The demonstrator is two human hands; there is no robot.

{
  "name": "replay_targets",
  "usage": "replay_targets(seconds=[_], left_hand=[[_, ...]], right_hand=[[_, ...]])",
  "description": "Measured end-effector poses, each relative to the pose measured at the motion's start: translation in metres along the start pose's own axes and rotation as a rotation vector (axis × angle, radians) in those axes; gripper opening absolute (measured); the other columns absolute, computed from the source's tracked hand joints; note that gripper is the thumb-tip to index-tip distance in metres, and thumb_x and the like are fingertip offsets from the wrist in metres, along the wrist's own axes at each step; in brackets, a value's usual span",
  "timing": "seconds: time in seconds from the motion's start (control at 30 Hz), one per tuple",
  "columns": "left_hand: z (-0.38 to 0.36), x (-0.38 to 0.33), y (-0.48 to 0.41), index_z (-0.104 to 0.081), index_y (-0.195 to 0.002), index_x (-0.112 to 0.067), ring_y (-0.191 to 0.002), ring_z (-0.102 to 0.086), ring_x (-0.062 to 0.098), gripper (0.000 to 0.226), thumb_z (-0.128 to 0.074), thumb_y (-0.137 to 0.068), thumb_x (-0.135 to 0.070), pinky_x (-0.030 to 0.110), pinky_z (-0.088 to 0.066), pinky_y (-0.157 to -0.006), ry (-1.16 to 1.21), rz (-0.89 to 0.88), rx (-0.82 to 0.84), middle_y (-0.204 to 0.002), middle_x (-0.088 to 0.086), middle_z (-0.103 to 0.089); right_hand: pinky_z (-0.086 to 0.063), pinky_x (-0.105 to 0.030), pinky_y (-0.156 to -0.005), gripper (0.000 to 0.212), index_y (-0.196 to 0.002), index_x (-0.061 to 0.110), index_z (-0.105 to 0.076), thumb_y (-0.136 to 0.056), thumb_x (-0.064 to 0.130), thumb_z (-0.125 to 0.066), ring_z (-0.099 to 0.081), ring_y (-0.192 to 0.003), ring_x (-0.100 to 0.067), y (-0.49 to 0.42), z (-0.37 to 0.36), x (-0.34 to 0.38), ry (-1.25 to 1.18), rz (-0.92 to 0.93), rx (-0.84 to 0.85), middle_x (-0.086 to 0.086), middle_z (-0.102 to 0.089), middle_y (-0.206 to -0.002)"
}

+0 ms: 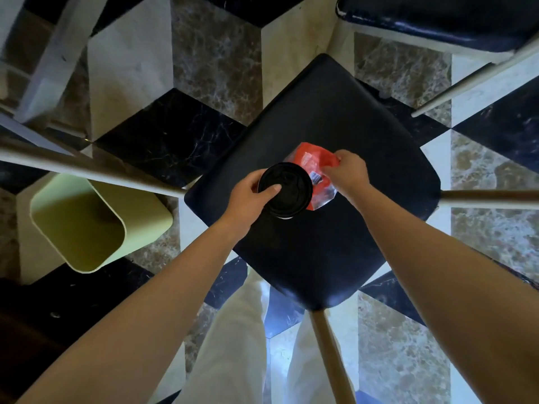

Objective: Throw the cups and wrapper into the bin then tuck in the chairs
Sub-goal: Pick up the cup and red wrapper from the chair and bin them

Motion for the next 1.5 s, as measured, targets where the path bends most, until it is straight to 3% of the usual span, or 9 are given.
replay_targets(seconds=[0.13,0.33,0.57,0.73,0.83,1.0,1.1,1.33,1.5], left_hand=[[0.003,-0.009,-0.019,-0.059,-0.122,-0.023,-0.115,-0.054,0.018,0.038,-0.067,-0.086,-0.016,0.033,-0.046,-0.103,-0.28,-0.111,-0.02,-0.128,0.008,-0.054],[0.009,-0.008,-0.026,-0.049,-0.136,-0.026,-0.128,-0.032,0.024,0.051,-0.063,-0.088,-0.016,0.023,-0.027,-0.1,-0.575,-0.155,-0.065,-0.133,0.008,-0.037],[0.017,0.004,-0.025,-0.027,-0.149,-0.029,-0.136,-0.026,0.028,0.058,-0.051,-0.096,-0.024,0.036,-0.029,-0.11,-0.67,-0.122,0.084,-0.146,0.008,-0.033],[0.036,0.004,-0.004,-0.021,-0.151,-0.028,-0.135,-0.04,0.016,0.062,-0.051,-0.098,-0.022,0.024,-0.033,-0.103,-0.3,-0.005,0.195,-0.148,0.001,-0.041],[0.052,0.006,0.018,-0.021,-0.151,-0.028,-0.126,-0.047,0.012,0.069,-0.059,-0.093,-0.023,0.026,-0.037,-0.104,-0.082,0.065,0.175,-0.136,-0.002,-0.051],[0.08,0.017,0.073,-0.054,-0.131,-0.015,-0.119,-0.058,0.024,0.039,-0.06,-0.092,-0.016,0.039,-0.048,-0.101,0.083,0.084,0.166,-0.126,0.009,-0.063],[0.102,0.022,0.122,-0.063,-0.111,-0.017,-0.106,-0.062,0.025,0.02,-0.06,-0.092,-0.012,0.04,-0.049,-0.094,0.185,0.064,0.053,-0.108,0.008,-0.068],[0.173,0.035,0.228,-0.06,-0.113,-0.007,-0.09,-0.064,0.022,0.021,-0.059,-0.092,-0.006,0.03,-0.054,-0.082,0.332,0.024,-0.252,-0.103,0.013,-0.066],[0.247,0.059,0.281,-0.061,-0.108,-0.006,-0.101,-0.06,0.031,0.032,-0.071,-0.079,-0.011,0.051,-0.046,-0.098,0.455,0.047,-0.446,-0.109,0.02,-0.064]], right_hand=[[-0.047,-0.035,-0.074,0.025,-0.098,-0.006,-0.058,-0.093,0.018,-0.05,-0.056,-0.083,-0.029,0.021,-0.009,0.014,-0.271,-0.027,0.169,-0.014,-0.06,-0.088],[-0.047,-0.039,-0.095,0.04,-0.111,0.008,-0.061,-0.097,0.042,-0.045,-0.061,-0.101,-0.023,0.035,-0.028,0.021,-0.403,-0.07,0.311,-0.009,-0.065,-0.108],[-0.051,-0.044,-0.091,0.029,-0.111,0.005,-0.063,-0.085,0.017,-0.066,-0.062,-0.101,-0.028,0.041,-0.052,0.035,-0.199,-0.003,0.253,-0.014,-0.067,-0.107],[-0.053,-0.044,-0.089,0.023,-0.105,0.002,-0.066,-0.084,0.011,-0.066,-0.065,-0.099,-0.03,0.058,-0.046,0.047,-0.238,0.028,0.318,-0.017,-0.069,-0.103],[-0.054,-0.028,-0.078,0.026,-0.11,0.002,-0.066,-0.085,0.008,-0.066,-0.066,-0.092,-0.02,0.073,-0.038,0.057,-0.253,0.075,0.439,-0.014,-0.069,-0.104],[-0.046,-0.019,-0.067,0.015,-0.099,0.006,-0.066,-0.085,0.009,-0.066,-0.06,-0.087,-0.015,0.119,-0.04,0.085,-0.111,0.207,0.527,-0.002,-0.065,-0.088],[-0.045,-0.021,-0.067,0.013,-0.096,0.01,-0.065,-0.084,0.011,-0.067,-0.059,-0.08,-0.012,0.16,-0.049,0.109,0.016,0.314,0.559,0.003,-0.062,-0.081],[-0.039,-0.028,-0.065,0.019,-0.073,0.013,-0.055,-0.082,0.015,-0.071,-0.05,-0.069,-0.015,0.251,-0.091,0.181,0.265,0.589,0.617,-0.002,-0.052,-0.07],[-0.036,-0.026,-0.067,0.014,-0.085,0.012,-0.061,-0.085,0.024,-0.067,-0.057,-0.085,-0.02,0.311,-0.147,0.239,0.462,0.777,0.653,-0.007,-0.059,-0.084]])
Point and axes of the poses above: each hand's wrist, its own y-axis away from the middle knuckle, its own z-axis out of the back of the hand, x = y × z, the point moved 2 cm from there along -y, towards the middle knuckle
